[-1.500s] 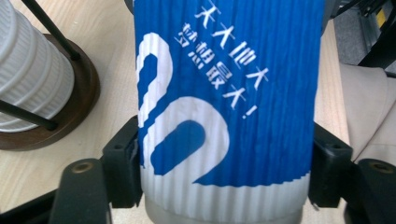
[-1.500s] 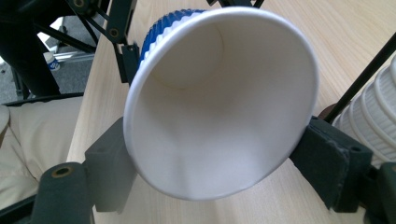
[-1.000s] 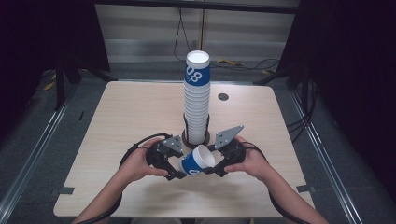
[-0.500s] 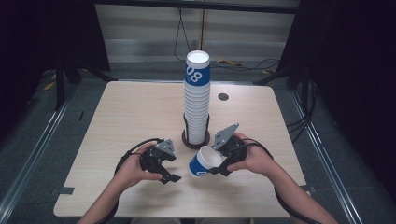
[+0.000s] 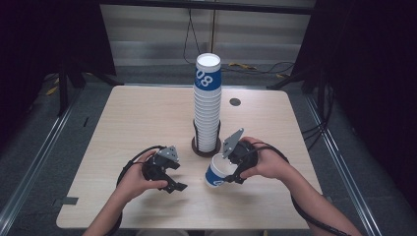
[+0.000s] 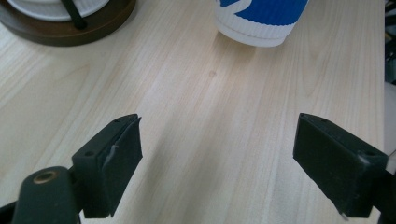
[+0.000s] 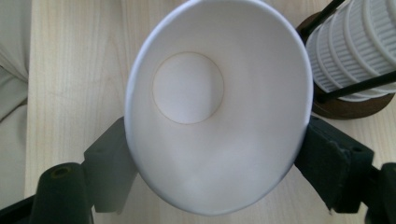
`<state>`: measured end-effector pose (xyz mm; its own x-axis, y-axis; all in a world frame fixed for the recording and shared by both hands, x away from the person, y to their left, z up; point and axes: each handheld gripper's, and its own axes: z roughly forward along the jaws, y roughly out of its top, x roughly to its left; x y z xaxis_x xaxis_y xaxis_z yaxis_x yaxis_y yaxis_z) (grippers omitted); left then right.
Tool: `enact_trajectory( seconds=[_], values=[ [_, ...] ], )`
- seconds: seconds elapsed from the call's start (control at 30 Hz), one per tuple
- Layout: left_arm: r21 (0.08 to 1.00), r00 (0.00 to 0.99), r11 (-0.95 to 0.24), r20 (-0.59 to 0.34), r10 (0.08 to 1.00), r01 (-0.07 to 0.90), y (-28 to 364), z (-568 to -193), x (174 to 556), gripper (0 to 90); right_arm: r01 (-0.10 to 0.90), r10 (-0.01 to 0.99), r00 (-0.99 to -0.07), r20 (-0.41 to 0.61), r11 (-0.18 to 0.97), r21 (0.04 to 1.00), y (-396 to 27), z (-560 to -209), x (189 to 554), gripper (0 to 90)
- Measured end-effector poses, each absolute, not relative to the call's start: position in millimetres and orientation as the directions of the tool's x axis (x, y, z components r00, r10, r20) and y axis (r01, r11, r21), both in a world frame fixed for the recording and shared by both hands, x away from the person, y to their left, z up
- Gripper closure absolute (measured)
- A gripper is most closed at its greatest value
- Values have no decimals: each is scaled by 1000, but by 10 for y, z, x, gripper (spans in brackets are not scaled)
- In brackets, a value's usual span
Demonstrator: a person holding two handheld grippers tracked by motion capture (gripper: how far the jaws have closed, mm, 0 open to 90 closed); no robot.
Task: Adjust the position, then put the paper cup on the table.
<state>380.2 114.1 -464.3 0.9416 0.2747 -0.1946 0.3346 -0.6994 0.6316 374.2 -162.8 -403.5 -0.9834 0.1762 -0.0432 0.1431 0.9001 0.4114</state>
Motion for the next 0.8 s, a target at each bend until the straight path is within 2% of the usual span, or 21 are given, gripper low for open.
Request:
enact_trajectory(
  seconds=[0.2, 0.23, 0.4, 0.8],
  values=[
    [625, 932, -693, -193, 308, 359, 1197, -4674, 3805, 151, 118, 147, -988, -52, 924, 364, -1584, -4024, 3744, 190],
    [619, 923, -690, -185, 338, 377, 1191, -4677, 3791, 151, 113, 141, -989, -53, 927, 359, -1572, -4025, 3745, 190],
    [624, 915, -673, -211, 345, 398, 1223, -4716, 3799, 152, 97, 127, -989, -71, 938, 333, -1540, -4022, 3753, 185],
    [630, 914, -668, -201, 353, 396, 1295, -4708, 3786, 152, 42, 72, -993, -91, 956, 292, -1480, -4055, 3753, 175]
  ],
)
